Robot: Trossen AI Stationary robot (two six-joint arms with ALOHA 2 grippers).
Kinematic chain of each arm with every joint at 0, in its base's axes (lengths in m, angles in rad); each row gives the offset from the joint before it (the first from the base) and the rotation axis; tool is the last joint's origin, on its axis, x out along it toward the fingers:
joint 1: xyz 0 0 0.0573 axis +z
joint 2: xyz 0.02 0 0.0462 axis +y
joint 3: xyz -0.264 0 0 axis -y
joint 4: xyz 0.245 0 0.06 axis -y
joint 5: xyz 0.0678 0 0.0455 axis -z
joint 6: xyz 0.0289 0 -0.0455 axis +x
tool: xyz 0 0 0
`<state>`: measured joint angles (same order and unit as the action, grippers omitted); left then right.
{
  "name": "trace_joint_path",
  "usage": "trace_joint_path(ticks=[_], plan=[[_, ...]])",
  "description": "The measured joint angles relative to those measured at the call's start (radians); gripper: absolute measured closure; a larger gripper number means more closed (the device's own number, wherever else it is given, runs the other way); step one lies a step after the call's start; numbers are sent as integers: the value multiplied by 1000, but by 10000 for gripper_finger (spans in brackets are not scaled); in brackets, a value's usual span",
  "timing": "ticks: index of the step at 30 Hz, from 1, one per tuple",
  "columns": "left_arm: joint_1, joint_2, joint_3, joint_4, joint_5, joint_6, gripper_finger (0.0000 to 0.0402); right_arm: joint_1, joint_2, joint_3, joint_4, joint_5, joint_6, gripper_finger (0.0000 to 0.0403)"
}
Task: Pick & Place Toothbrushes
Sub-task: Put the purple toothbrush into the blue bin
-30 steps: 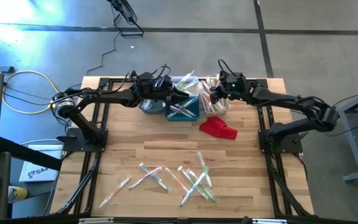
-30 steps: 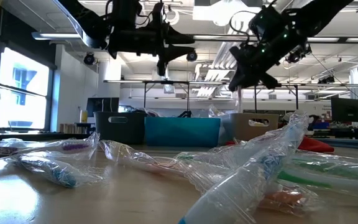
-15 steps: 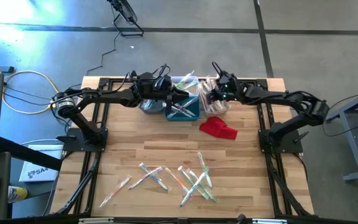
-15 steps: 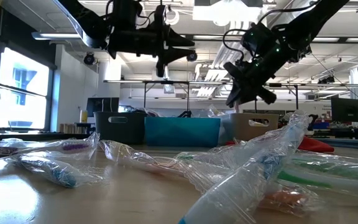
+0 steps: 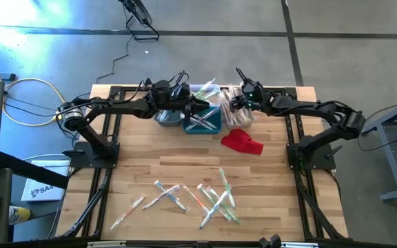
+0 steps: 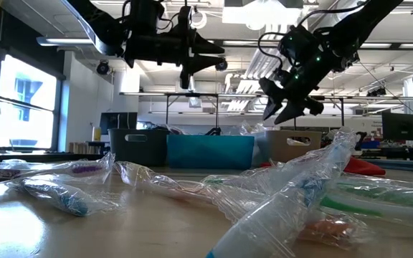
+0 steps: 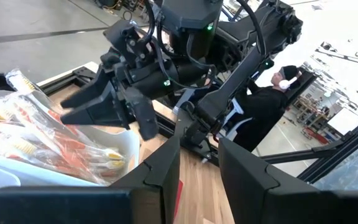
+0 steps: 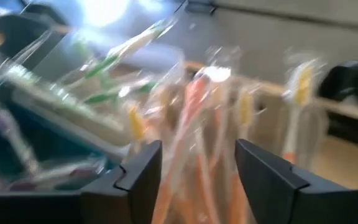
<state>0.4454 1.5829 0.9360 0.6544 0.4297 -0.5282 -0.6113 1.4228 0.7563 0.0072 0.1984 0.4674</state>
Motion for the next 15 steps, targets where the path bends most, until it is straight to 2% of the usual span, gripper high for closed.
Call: trace_joint_path(ticks=[2,4,10,15], plan=[[0,0,0,0,-1,0,293,0,-1,0,14,42,-4,199],[0,0,0,0,-1,0,293,-1,-3,0,28,33,-3,196],[0,0,0,-1,-1,0,293,0,-56,0,59,-129,7,210],[0,0,0,-3,-1,0,293,16,-139,0,81,-215,2,234]])
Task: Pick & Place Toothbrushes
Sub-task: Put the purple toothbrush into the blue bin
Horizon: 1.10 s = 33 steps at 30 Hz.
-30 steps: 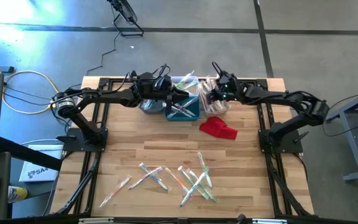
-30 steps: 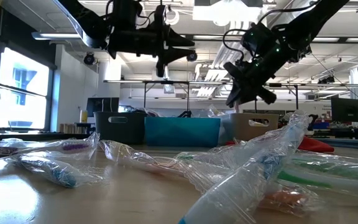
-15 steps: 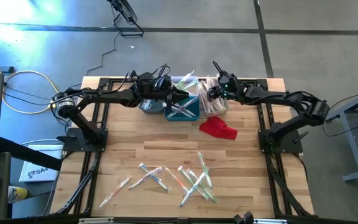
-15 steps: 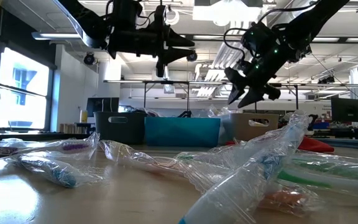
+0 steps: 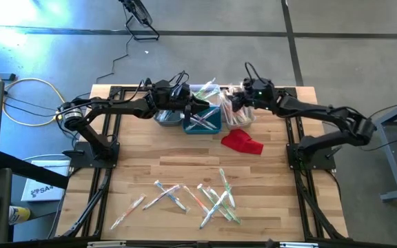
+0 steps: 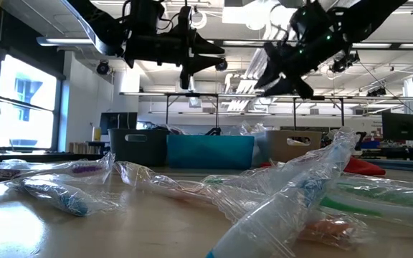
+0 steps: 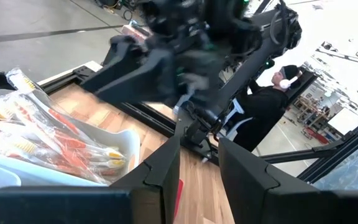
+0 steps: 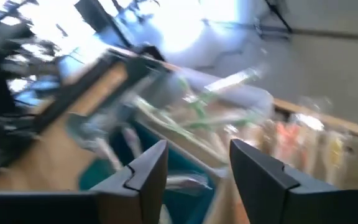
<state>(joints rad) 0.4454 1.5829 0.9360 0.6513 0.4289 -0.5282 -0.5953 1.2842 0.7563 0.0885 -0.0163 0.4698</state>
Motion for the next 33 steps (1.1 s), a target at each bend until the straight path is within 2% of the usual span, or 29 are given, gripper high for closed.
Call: trace_joint_path(ticks=[7,12,19,24,28,31,33], plan=[[0,0,0,-2,3,0,293,16,-87,0,55,-27,-44,263],[0,0,0,-4,7,-11,293,43,-92,0,75,-54,20,271],[-8,0,0,-4,10,-79,293,88,-87,0,81,-121,-5,271],[-52,0,0,-4,-7,-79,293,124,-87,0,80,-97,58,271],[-95,-4,0,-7,-51,-81,293,184,-87,0,81,-33,57,271],[-102,-45,-1,-45,-74,-71,293,227,-87,0,81,-11,57,271],[-100,-88,0,-127,-82,-51,293,254,-88,0,81,-9,57,271]])
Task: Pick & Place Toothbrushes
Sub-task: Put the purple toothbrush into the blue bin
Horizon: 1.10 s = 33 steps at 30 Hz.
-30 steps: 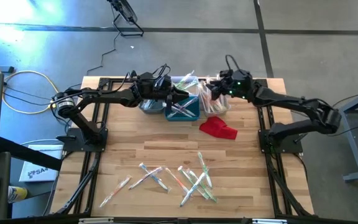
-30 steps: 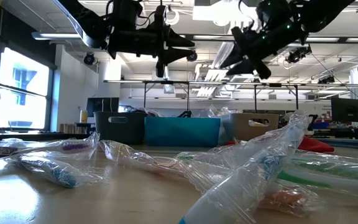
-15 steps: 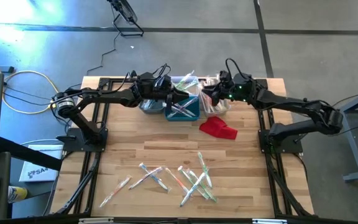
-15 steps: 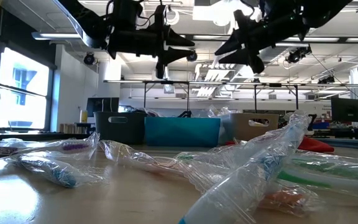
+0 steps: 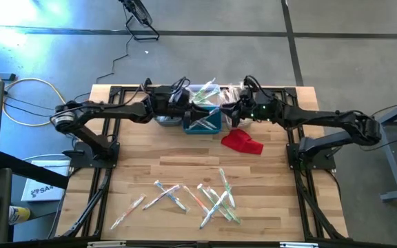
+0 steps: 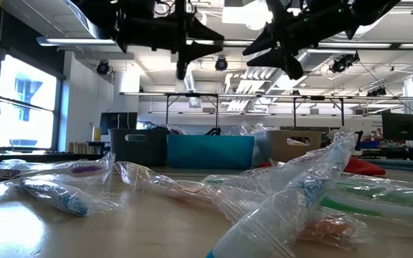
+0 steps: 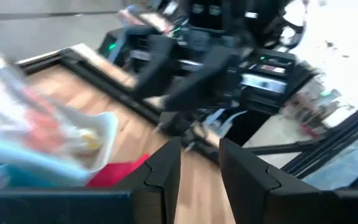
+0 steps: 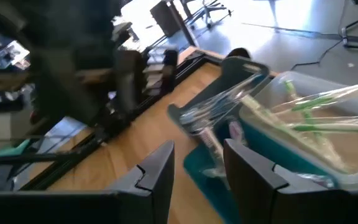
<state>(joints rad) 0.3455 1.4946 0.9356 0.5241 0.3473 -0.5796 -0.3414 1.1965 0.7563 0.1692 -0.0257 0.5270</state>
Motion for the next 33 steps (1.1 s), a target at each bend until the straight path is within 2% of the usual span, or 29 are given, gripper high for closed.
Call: trace_joint_path(ticks=[5,11,17,27,33], plan=[[-23,-128,0,-236,-29,72,293,66,0,0,0,0,-25,271],[-125,-273,0,-542,-158,156,293,120,0,0,0,0,-53,271],[-220,-371,0,-772,-211,145,293,135,0,0,8,1,-53,271],[-366,-449,0,-1071,-242,-128,293,130,0,0,-5,-2,-82,271],[-437,-442,0,-1106,-273,-257,293,130,0,0,-76,-2,-89,271]])
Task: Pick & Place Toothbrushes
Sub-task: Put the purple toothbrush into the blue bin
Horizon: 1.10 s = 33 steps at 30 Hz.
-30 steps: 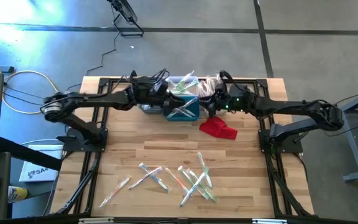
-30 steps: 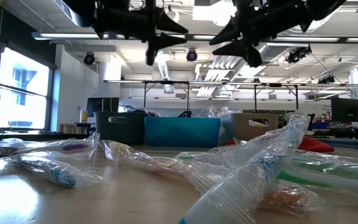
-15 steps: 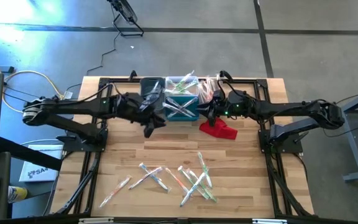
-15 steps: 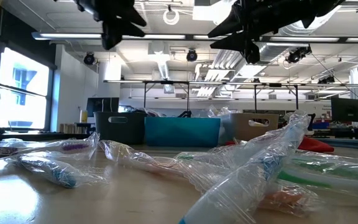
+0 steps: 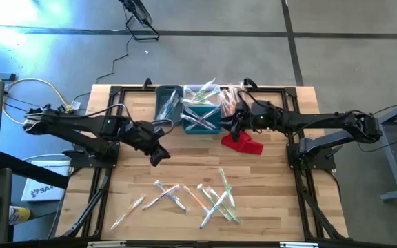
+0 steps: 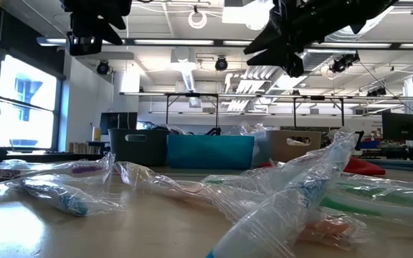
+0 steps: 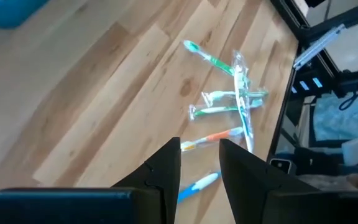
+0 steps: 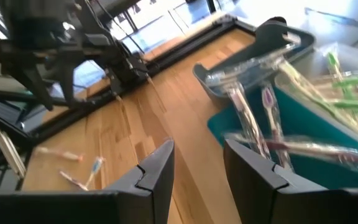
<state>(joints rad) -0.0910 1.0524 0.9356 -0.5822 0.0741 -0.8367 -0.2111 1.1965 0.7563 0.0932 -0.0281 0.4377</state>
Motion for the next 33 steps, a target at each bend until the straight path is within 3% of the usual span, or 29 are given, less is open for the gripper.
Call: trace_joint_path(ticks=[20,33], plan=[[-239,44,0,-2,-93,-69,293,0,0,0,-29,-4,2,271],[-438,185,0,30,-211,-374,293,0,0,0,-46,4,-16,271]])
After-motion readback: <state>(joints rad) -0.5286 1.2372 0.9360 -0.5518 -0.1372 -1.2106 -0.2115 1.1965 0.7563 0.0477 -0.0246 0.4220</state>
